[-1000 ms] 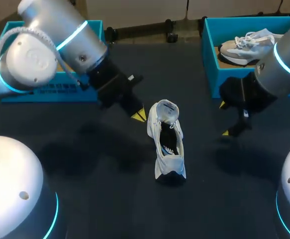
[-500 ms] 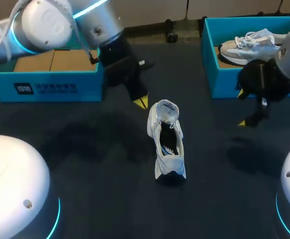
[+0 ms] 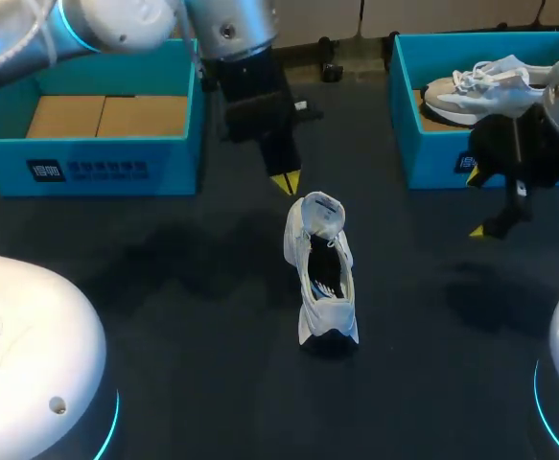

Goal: Take the shoe out of the shoebox, open the shoe tongue, remove and reinsert the insole, then place the shoe into the shoebox

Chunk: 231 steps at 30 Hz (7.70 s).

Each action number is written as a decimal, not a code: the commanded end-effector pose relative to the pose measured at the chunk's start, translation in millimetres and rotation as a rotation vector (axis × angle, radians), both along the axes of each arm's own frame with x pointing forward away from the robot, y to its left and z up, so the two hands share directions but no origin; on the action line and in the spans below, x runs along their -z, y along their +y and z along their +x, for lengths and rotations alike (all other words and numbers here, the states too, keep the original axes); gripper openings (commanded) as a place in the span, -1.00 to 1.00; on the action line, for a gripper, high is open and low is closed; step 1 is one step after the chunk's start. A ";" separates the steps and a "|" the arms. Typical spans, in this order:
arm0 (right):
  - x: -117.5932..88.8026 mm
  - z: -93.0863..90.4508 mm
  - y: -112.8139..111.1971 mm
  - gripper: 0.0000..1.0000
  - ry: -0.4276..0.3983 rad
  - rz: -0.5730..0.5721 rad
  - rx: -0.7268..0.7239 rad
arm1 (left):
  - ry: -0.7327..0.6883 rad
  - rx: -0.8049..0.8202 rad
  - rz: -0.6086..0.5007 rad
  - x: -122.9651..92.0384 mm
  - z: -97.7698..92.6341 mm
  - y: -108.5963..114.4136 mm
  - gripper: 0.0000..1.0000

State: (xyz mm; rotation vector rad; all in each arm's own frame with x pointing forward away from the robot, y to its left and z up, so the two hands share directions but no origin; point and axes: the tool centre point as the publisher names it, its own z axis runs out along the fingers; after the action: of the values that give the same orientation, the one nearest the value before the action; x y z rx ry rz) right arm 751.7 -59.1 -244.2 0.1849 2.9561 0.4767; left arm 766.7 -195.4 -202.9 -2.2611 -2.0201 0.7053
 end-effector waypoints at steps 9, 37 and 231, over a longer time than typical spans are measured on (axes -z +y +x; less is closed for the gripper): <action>0.7 -0.8 0.3 1.00 -0.002 -0.002 0.002 | -0.072 0.113 0.123 32.4 6.5 -24.1 -1.00; 0.7 -0.8 0.3 1.00 -0.002 -0.002 0.002 | -0.110 -0.048 0.237 91.1 -31.1 -34.5 -1.00; 0.7 -0.8 0.3 1.00 -0.002 -0.002 0.002 | -0.480 -0.174 0.316 104.8 70.5 -23.5 1.00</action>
State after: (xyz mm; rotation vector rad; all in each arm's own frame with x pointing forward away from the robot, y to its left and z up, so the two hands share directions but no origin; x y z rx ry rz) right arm 751.3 -59.0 -244.1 0.1865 2.9551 0.4750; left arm 830.9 -223.1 -310.4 -2.2296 -2.3357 -0.1894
